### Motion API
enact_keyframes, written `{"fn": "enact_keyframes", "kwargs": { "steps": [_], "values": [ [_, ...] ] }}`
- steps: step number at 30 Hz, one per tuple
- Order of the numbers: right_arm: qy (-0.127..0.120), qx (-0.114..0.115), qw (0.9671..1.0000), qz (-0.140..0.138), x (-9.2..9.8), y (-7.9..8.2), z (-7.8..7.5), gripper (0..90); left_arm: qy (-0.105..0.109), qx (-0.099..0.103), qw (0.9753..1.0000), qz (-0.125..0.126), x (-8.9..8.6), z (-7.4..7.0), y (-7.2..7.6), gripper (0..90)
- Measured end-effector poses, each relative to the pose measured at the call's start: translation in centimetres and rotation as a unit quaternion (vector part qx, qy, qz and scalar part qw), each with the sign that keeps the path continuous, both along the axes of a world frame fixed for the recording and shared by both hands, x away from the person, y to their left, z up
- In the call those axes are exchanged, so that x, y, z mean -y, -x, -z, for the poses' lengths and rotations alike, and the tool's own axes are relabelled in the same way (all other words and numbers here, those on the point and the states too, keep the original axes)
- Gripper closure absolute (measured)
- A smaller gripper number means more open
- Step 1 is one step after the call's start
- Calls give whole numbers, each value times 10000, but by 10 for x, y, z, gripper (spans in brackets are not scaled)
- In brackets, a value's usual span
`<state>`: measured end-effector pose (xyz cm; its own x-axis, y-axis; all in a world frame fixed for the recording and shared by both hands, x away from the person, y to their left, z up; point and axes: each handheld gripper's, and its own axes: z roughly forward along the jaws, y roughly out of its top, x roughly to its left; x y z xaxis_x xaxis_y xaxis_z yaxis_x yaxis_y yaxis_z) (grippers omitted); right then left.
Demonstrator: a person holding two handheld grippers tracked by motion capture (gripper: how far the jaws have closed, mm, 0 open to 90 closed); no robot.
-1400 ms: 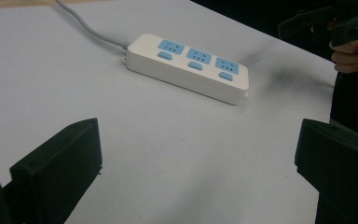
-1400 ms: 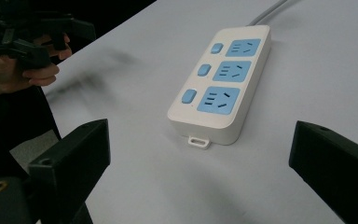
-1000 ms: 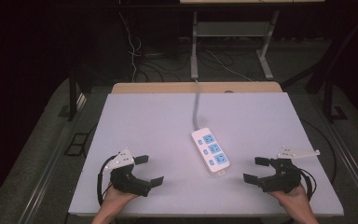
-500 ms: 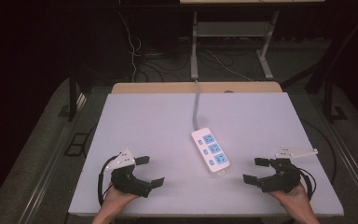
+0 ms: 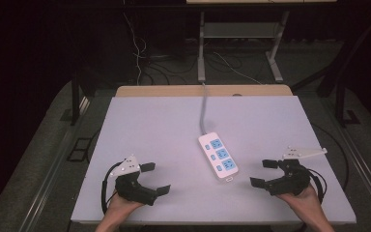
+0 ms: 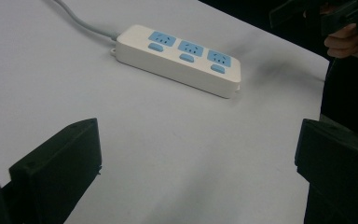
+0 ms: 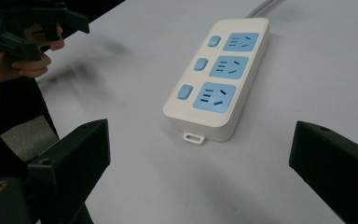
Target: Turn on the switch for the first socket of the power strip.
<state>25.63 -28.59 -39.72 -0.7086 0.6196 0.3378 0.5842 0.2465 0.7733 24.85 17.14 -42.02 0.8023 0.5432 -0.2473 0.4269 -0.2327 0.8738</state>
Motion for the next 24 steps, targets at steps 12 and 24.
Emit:
{"fn": "enact_keyframes", "kwargs": {
  "steps": [12,24],
  "values": [
    [265,-26,9991,-338,-15,-13,-13,47,-5,-16,10000,-23,-1,1,0,0],
    [453,-28,9977,-498,-28,-28,-25,47,-7,-41,10000,1,0,1,-1,0]
  ]
}}
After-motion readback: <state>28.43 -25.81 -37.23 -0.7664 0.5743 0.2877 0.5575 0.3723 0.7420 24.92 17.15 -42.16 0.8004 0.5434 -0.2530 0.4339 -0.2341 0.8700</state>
